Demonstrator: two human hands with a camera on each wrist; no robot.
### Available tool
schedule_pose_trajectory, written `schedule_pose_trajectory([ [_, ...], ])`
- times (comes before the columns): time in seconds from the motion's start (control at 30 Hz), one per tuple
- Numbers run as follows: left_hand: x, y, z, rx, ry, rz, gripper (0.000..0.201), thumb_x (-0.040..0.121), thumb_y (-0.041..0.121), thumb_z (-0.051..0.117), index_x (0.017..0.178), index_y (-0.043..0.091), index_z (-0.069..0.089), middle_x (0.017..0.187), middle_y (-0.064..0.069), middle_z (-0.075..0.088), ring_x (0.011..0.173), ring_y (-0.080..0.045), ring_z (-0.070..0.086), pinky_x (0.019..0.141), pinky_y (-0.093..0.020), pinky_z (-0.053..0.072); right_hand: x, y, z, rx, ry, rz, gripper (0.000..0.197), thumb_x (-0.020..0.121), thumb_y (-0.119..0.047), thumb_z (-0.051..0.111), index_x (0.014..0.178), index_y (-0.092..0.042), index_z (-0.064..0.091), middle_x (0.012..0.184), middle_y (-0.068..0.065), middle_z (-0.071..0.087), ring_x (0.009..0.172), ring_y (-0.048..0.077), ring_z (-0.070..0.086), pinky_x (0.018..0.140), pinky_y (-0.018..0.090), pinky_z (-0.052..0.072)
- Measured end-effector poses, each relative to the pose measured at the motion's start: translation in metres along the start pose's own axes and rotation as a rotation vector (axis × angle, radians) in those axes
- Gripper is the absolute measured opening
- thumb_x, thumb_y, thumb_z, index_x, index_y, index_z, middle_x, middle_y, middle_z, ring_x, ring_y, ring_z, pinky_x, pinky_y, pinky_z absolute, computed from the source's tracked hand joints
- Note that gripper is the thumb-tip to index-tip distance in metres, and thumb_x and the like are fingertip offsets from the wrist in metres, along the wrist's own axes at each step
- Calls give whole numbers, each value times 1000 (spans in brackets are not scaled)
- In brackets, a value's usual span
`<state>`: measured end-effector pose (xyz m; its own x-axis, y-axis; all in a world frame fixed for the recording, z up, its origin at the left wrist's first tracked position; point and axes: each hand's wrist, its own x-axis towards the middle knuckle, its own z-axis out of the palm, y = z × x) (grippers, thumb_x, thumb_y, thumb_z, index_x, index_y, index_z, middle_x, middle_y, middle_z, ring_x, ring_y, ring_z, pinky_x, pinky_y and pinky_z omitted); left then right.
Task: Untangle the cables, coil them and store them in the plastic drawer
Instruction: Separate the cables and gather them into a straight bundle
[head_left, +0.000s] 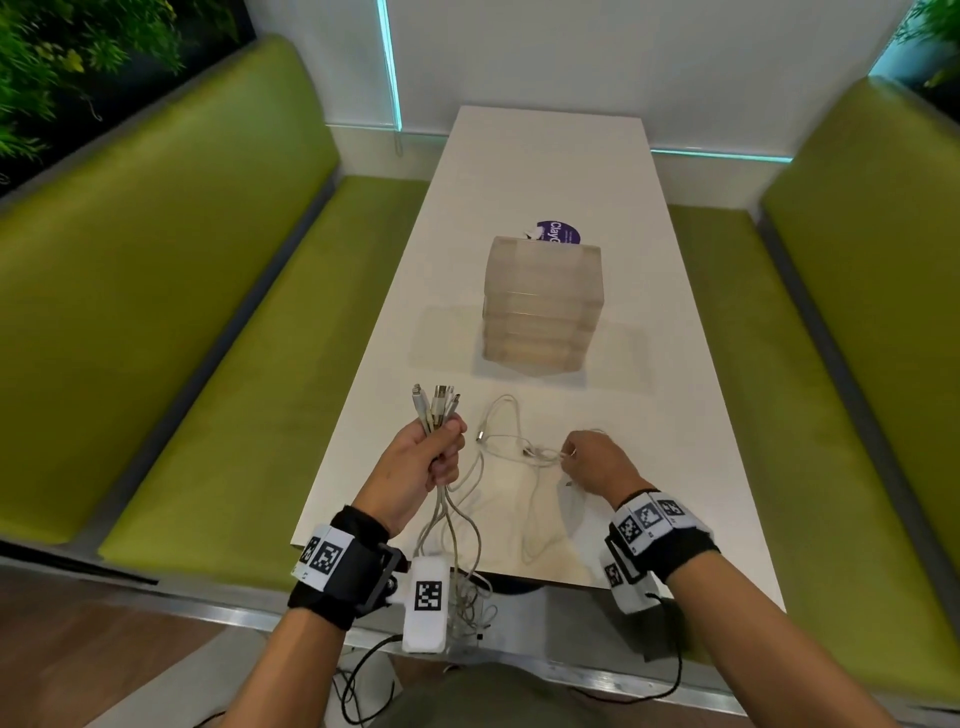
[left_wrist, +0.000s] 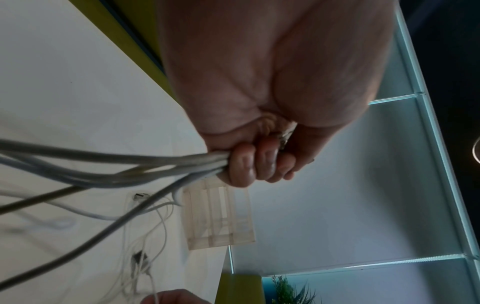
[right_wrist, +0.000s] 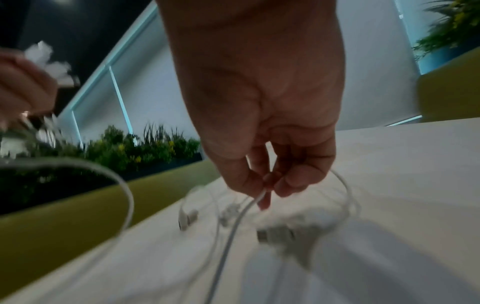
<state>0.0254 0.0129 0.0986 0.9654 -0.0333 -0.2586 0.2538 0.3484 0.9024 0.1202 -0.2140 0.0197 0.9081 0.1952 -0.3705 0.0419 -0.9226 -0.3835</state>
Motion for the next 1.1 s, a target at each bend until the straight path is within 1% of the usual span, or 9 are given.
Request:
schedule_pose_trajectory([
  [0.2,3,-1,6,-3,-32,0,22,100,11,38,87,8,55,64,1,49,49,-8,32,49,-19,29,-22,-9,-55,453,171,34,12,87,-16,62,87,-5,67,70,2,63,71,19,59,63,28,47],
  [0.3,8,-4,12,6,13,28,24,101,13,37,88,8,56,71,-3,64,52,-9,43,51,-19,36,-43,-29,-67,734,245,-113,11,86,-17,67,87,-7,67,74,2,66,70,15,60,66,28,50],
  [0.4,13,-6,17,-35,65,38,25,102,15,36,89,8,56,89,-9,74,66,-12,63,61,-21,49,-66,-58,-61,775,202,-304,10,85,-18,69,81,-9,67,76,6,67,70,12,57,68,27,46],
  [0.5,14,-6,22,-109,42,35,23,102,14,36,96,3,55,96,-12,74,87,-20,71,74,-28,56,-80,-81,-46,764,56,-425,12,86,-15,67,75,-18,66,75,-16,67,70,3,58,69,17,45],
  [0.6,11,-7,21,-168,17,18,26,102,14,36,102,0,57,113,-19,69,106,-29,65,90,-35,54,-79,-92,-31,711,25,-445,15,88,-18,65,77,-27,67,74,-31,63,68,-3,56,70,17,46],
  [0.77,8,-9,18,-219,4,17,26,103,13,32,105,1,56,122,-20,64,113,-28,63,83,-31,55,-75,-98,-25,765,72,-396,15,89,-16,63,76,-23,67,63,-18,61,50,-3,50,52,9,39],
  [0.87,5,-8,18,-262,-14,19,29,102,15,35,106,-1,59,120,-17,66,113,-26,63,86,-29,55,-74,-99,-24,834,104,-373,13,89,-19,65,76,-21,68,61,-24,62,51,4,50,54,11,40],
  [1.0,3,-9,19,-234,-15,28,28,99,14,38,104,1,61,121,-15,66,114,-27,62,85,-28,54,-69,-99,-25,831,66,-336,16,87,-22,68,71,-19,66,61,-14,64,50,11,49,55,17,42],
  [1.1,5,-11,20,-179,-3,46,28,97,18,41,105,2,61,119,-14,67,115,-27,61,93,-34,52,-65,-95,-31,704,-54,-346,20,87,-34,66,72,-21,65,64,-7,65,55,7,54,61,19,44],
])
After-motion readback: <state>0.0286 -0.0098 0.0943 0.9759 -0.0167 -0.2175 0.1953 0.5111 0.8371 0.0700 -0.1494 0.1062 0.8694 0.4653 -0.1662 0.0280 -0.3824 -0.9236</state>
